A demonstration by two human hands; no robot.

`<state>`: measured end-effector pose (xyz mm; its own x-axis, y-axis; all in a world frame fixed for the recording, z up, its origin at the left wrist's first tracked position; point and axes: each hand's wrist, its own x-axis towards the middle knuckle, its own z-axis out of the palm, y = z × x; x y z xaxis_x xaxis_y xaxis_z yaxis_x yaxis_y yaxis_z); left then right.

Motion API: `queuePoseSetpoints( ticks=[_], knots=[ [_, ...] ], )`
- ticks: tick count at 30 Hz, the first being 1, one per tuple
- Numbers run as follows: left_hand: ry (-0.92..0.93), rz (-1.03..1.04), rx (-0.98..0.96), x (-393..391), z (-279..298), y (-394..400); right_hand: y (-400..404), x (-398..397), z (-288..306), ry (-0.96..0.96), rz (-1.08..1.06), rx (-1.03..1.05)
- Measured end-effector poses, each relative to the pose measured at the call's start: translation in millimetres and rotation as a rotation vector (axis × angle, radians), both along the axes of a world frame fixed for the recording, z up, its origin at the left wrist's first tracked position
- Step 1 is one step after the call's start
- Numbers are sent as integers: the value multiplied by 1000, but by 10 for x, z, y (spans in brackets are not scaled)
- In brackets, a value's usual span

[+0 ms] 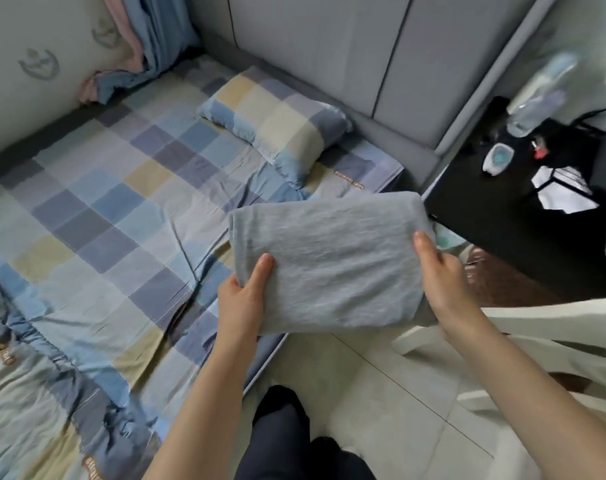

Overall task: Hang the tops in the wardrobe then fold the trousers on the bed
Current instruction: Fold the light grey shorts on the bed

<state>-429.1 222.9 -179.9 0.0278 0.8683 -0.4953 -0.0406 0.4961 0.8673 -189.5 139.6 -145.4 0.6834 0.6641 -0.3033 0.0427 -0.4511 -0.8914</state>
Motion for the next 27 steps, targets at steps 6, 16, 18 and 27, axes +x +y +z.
queuePoseSetpoints(
  ticks=[6, 16, 18, 27],
  knots=[
    [-24, -242, 18, 679, 449, -912, -1443, 359, 539, 1, -213, 15],
    [-14, -705, 118, 1808, 835, -1586, -2949, 650, 982, 15, -704, 62],
    [-6, -795, 157, 2080, 891, -1630, -3128, 674, 1027, 23, -791, 86],
    [-23, -1253, 250, 3111, 941, -1979, -3685, 510, 1060, -4, -1243, 148]
  ],
)
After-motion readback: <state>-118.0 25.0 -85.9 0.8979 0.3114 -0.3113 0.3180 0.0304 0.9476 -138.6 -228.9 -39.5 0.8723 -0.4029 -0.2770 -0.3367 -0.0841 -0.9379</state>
